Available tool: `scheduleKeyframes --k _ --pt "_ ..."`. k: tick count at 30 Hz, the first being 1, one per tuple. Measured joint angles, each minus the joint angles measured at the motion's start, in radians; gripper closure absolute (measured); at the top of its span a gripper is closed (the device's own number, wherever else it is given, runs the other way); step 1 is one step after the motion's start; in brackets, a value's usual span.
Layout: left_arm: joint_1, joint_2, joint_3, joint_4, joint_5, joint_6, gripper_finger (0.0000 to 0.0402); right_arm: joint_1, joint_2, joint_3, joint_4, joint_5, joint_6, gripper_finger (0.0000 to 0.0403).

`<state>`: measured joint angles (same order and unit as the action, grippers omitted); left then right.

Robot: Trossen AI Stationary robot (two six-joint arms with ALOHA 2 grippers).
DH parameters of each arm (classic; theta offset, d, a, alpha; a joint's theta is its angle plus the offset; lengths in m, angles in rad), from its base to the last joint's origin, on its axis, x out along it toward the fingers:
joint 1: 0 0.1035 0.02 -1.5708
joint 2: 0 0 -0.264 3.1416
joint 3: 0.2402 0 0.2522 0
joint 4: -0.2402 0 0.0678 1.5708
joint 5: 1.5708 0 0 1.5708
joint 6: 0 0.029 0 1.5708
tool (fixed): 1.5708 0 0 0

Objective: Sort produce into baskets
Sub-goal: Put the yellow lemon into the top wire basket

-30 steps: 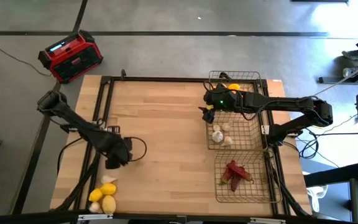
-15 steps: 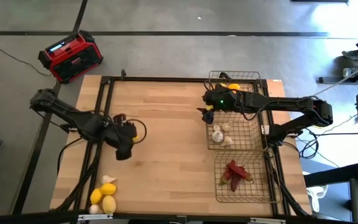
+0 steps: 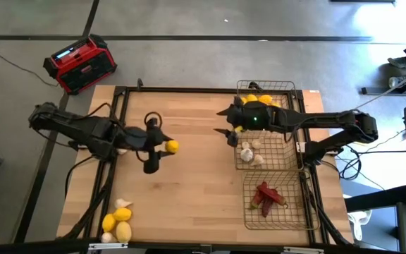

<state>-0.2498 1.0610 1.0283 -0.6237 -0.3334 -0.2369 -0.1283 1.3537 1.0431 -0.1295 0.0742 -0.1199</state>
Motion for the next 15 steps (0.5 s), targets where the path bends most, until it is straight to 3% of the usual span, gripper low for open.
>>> scheduleKeyframes --k 6,15 --pt "0.061 0.015 -0.011 0.169 0.065 0.053 0.0192 0.076 0.009 0.000 0.116 0.000 -0.142 0.0105" --pt "0.156 0.020 -0.124 0.478 0.183 0.032 0.0192 0.143 0.036 0.000 0.212 0.011 -0.338 0.0105"
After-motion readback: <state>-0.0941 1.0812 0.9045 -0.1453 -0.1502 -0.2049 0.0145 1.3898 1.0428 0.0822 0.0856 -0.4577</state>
